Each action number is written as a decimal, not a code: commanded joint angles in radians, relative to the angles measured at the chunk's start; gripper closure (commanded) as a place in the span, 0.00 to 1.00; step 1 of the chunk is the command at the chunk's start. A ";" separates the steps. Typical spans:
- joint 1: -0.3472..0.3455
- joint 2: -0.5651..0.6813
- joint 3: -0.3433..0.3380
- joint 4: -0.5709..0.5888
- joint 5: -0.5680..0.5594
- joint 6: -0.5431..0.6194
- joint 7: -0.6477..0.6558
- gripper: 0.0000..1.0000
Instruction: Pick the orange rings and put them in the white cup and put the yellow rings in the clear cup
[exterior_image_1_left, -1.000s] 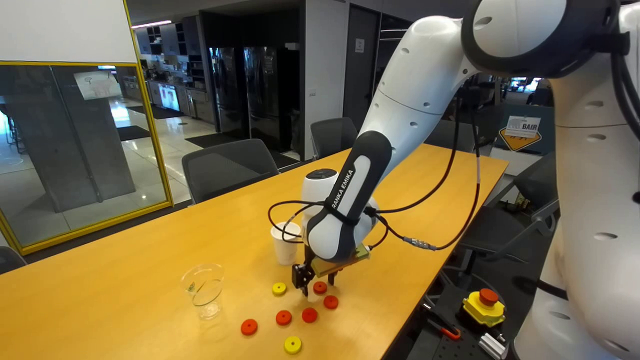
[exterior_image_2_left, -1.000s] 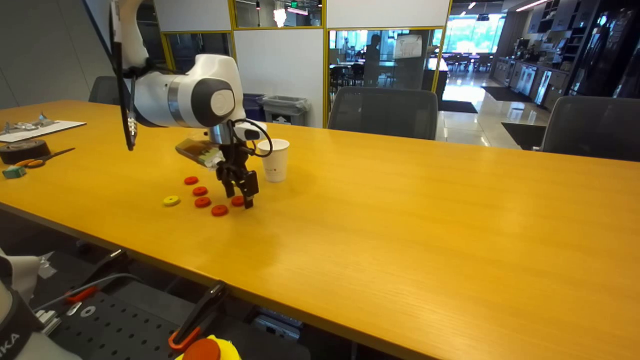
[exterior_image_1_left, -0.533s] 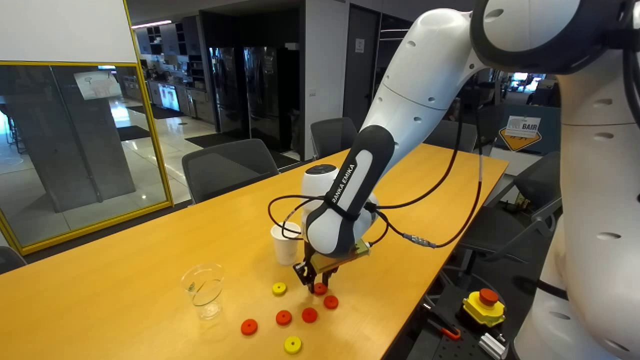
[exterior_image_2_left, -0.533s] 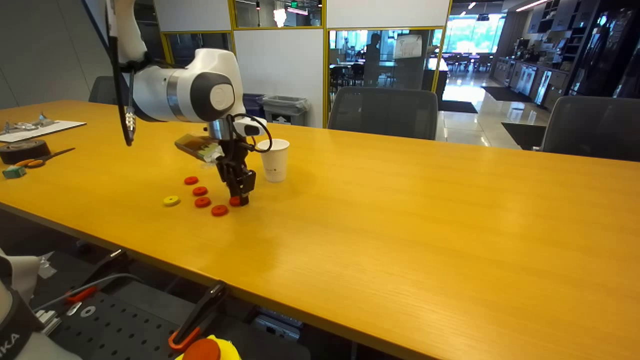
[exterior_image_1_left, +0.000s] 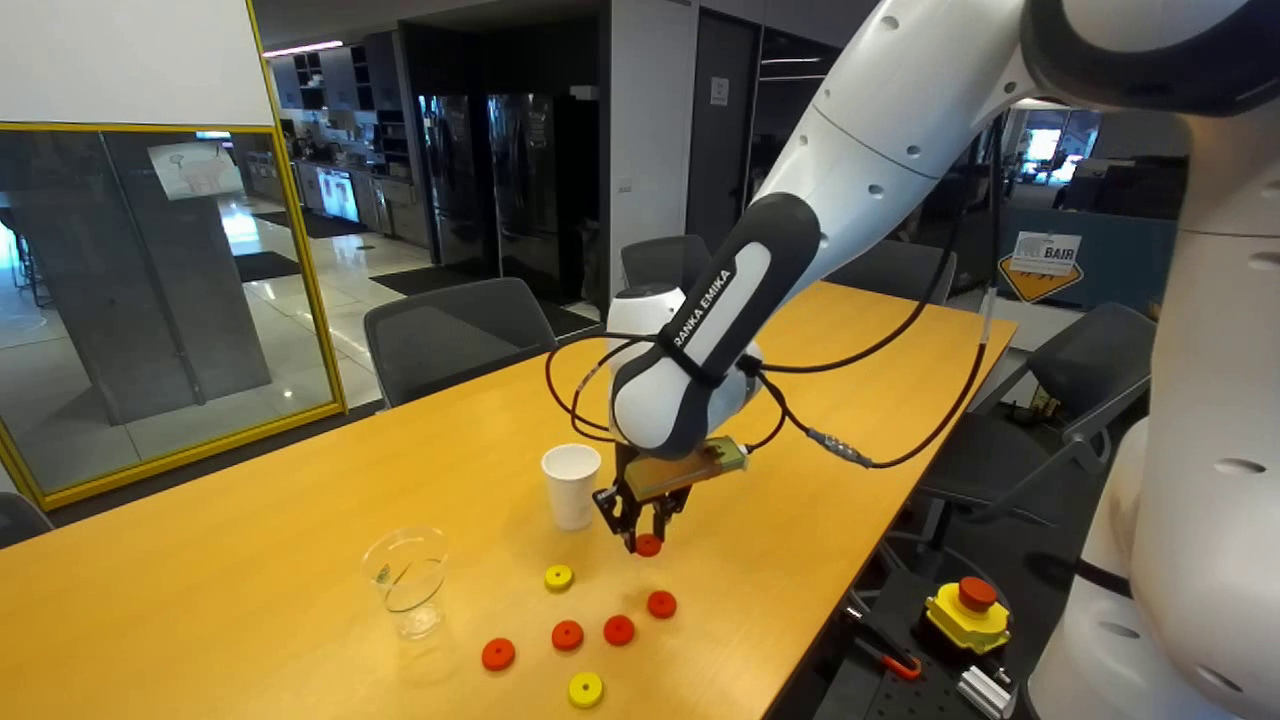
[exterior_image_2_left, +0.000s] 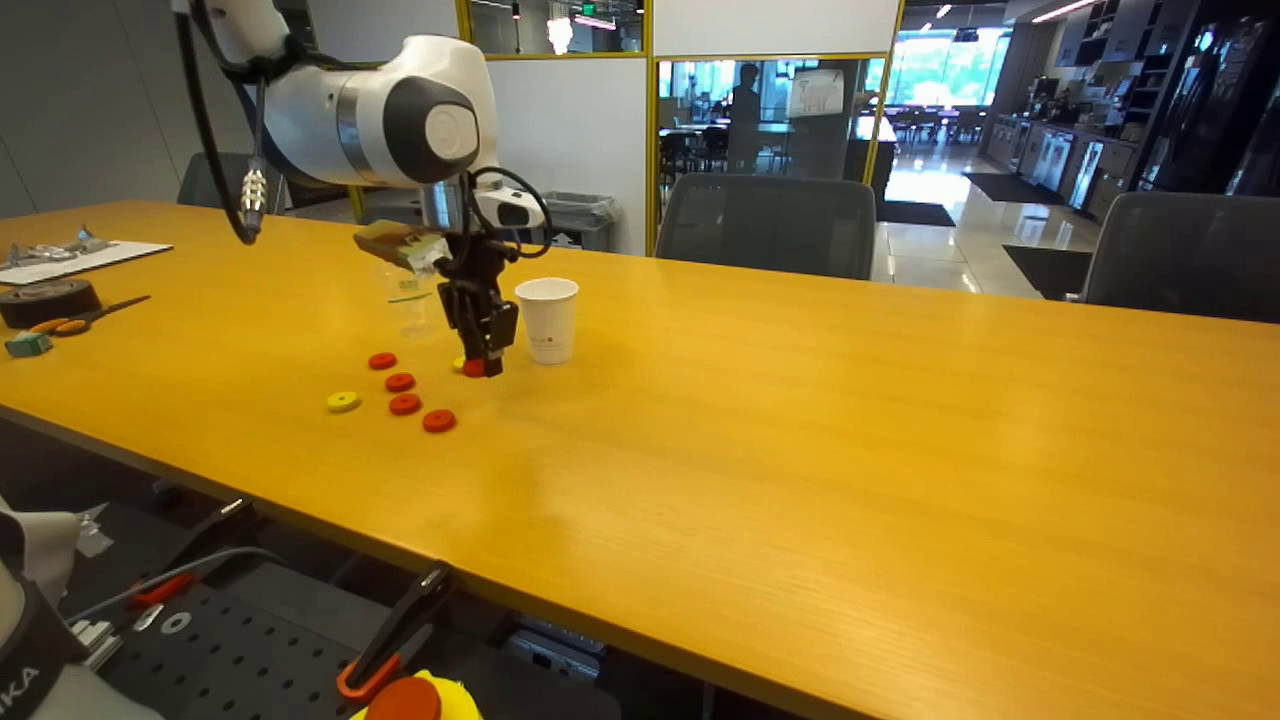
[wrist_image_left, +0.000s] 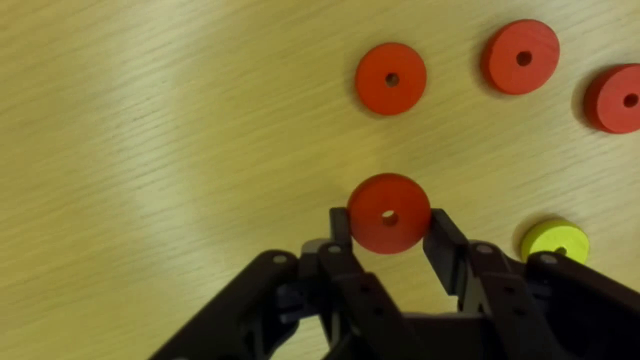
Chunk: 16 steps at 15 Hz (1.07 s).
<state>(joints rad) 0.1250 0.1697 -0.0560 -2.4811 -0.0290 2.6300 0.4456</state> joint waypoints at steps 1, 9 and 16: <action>-0.010 -0.091 0.027 0.040 0.004 -0.098 -0.008 0.80; 0.015 -0.100 0.120 0.215 -0.052 -0.196 0.056 0.80; -0.023 -0.040 0.083 0.327 -0.143 -0.216 0.068 0.80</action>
<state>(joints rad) 0.1137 0.0779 0.0357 -2.2317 -0.1335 2.4457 0.4964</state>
